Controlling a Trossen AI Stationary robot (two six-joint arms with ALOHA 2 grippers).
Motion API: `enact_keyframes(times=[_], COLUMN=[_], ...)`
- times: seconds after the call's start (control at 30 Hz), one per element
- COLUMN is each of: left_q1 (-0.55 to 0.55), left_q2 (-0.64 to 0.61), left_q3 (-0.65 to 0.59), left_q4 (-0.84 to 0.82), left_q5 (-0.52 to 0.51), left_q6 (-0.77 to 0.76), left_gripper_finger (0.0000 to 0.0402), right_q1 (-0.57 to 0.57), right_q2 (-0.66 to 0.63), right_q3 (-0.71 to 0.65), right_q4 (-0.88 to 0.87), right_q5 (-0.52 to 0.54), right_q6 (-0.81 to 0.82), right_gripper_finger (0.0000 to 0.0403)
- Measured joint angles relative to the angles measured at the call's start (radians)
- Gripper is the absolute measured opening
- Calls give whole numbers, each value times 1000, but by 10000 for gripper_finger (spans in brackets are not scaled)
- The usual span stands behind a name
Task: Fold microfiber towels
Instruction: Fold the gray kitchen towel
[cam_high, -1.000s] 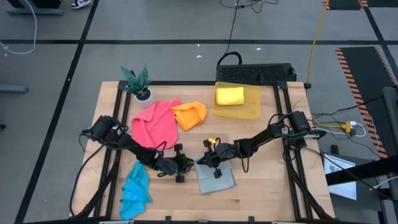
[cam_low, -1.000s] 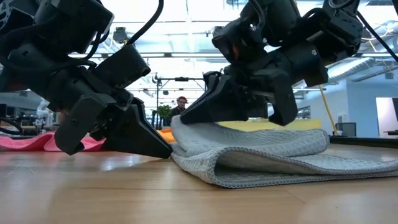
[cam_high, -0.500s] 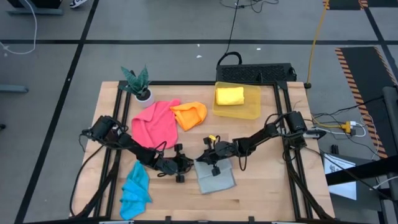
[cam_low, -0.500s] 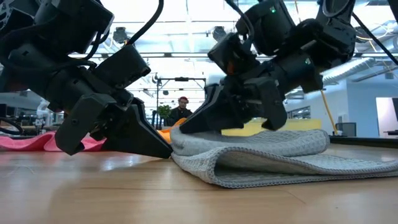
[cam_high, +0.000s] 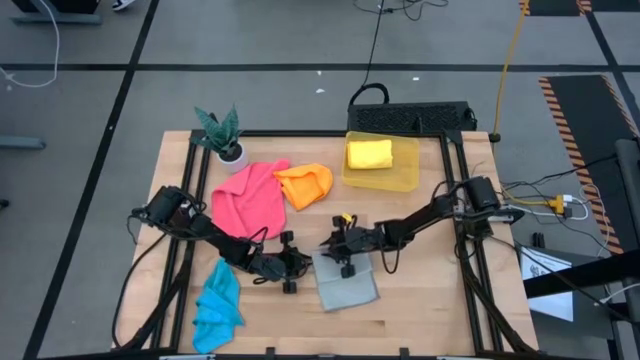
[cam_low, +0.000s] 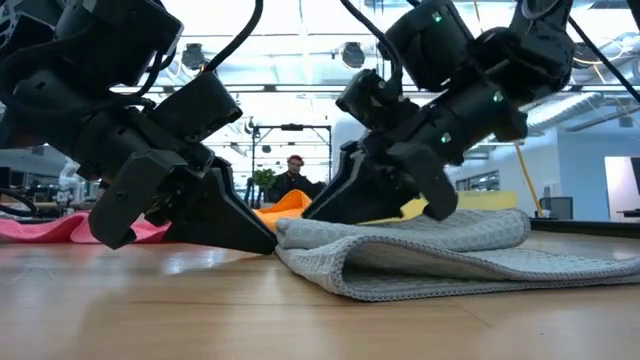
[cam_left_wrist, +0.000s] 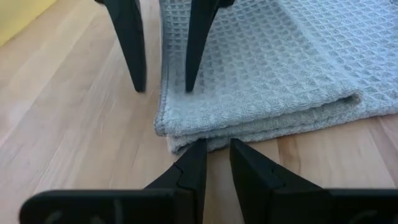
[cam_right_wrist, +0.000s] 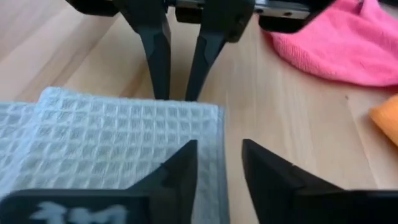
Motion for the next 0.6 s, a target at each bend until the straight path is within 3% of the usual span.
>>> enact_keyframes(times=[0.2, 0.4, 0.5, 0.6], left_q1=[-23, -70, -85, -74], left_q2=[-19, -108, -137, -130], left_q3=[-1, 0, -1, -1], left_q4=[-27, -186, -212, -66], left_q5=[-9, -70, -106, -67], left_q6=[0, -59, -85, 8], left_gripper_finger=[76, 76, 76, 76], right_q1=[14, 48, 62, 63], right_q2=[-153, -323, -390, -432], right_q3=[0, -21, -112, -241], right_q4=[-233, -524, -520, -373], right_q5=[-1, -2, -3, -8], right_q6=[37, 180, 237, 292], right_gripper_finger=[172, 169, 150, 127])
